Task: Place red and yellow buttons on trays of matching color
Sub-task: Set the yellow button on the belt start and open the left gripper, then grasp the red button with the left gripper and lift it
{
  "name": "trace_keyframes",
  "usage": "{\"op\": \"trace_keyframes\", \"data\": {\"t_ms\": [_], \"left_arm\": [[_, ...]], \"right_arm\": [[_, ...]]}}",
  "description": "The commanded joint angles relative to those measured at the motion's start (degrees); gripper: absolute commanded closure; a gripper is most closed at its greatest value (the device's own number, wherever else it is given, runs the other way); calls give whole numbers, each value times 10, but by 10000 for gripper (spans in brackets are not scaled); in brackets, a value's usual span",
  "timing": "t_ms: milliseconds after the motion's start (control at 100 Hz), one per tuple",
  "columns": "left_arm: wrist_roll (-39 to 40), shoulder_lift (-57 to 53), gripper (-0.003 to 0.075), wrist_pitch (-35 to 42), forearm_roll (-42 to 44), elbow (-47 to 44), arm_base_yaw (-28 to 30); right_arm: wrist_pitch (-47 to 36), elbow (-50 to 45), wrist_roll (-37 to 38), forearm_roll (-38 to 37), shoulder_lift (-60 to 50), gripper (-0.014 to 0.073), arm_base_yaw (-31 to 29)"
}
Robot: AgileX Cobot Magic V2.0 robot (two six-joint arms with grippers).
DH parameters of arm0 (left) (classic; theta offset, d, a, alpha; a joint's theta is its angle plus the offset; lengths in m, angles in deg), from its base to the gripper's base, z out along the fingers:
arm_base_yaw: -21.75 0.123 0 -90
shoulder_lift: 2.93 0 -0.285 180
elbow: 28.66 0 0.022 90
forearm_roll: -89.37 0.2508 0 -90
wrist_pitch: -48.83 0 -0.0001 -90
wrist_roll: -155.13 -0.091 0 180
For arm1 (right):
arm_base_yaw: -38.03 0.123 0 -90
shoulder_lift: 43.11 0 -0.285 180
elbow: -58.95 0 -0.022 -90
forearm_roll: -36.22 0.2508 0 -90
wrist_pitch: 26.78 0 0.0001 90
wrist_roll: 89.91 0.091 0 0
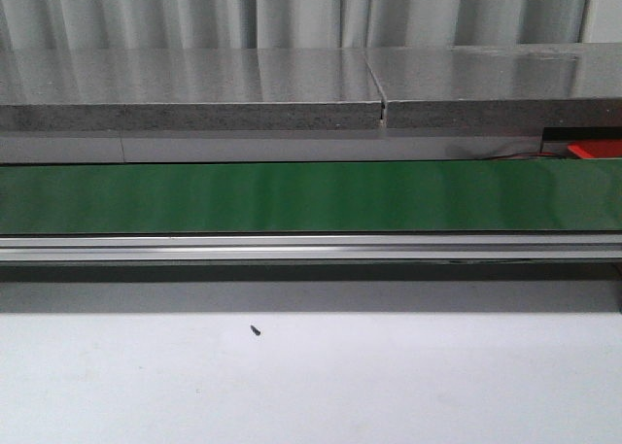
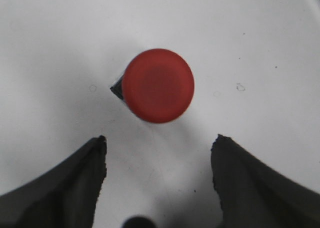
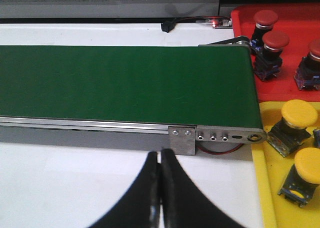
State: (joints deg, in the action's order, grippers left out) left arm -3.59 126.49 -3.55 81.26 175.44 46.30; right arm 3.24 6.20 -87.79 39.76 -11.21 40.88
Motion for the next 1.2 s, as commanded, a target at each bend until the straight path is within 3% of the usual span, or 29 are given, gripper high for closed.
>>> {"op": "trace_keyframes", "data": {"t_ms": [0, 510, 580, 820, 1190], "left_arm": [[5, -21, 289, 51, -10, 18, 1], [5, 16, 293, 128, -11, 18, 1], [5, 16, 329, 127, -11, 18, 1], [5, 16, 557, 126, -11, 18, 1], [-26, -34, 573, 67, 32, 18, -6]], "right_arm": [[-43, 14, -6, 3, 0, 661, -1], [-43, 14, -6, 3, 0, 661, -1], [-43, 14, -6, 3, 0, 661, -1], [-43, 14, -6, 3, 0, 661, -1], [-43, 14, -6, 3, 0, 661, -1]]}}
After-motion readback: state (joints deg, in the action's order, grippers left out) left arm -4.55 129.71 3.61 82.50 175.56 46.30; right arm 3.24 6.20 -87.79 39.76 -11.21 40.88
